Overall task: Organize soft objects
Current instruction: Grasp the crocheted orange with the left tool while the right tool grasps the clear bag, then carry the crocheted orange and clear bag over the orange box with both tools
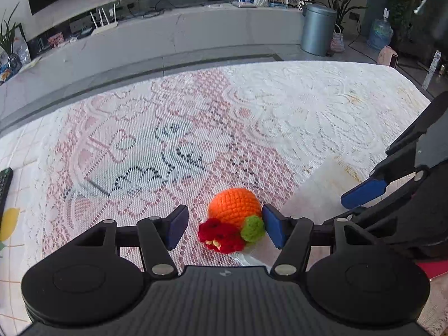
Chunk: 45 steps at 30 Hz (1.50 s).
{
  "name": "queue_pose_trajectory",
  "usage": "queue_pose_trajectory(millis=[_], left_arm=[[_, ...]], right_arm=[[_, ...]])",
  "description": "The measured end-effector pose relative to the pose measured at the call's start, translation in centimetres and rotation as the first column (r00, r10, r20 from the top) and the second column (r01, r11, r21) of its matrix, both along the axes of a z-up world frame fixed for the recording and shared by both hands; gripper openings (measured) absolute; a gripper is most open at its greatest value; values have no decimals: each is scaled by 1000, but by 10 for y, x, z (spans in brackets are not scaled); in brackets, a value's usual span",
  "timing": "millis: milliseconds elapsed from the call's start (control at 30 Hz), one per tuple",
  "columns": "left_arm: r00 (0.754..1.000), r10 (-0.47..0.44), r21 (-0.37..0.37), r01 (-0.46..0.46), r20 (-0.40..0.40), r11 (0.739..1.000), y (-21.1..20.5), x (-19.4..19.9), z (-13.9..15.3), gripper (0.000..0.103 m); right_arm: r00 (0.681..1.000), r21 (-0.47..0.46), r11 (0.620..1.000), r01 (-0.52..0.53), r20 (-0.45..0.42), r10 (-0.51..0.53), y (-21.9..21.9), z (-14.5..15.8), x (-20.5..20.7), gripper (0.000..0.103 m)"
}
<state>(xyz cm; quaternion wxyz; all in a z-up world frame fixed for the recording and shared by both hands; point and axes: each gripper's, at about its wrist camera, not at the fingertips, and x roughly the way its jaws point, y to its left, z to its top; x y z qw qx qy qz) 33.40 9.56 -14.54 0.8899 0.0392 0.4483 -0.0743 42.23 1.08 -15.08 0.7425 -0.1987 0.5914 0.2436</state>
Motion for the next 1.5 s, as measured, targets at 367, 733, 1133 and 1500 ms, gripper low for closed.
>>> queue_pose_trajectory(millis=[367,733,1133,1500], left_arm=[[992,118,-53,-120,-34,991,23,-22,21,53],[948,292,-148,-308,-125,940,52,-83,25,54],[961,253,-137,-266,-108,954,42,-89,17,54],[972,218,-117,-227,-85,967,33,-95,26,53]], right_arm=[[1000,79,997,21,15,-22,-1,12,-12,65],[990,186,983,-5,138,-21,15,0,-66,87],[967,196,978,69,230,-114,3,-4,-66,30],[960,270,956,112,219,-174,-13,21,-74,1]])
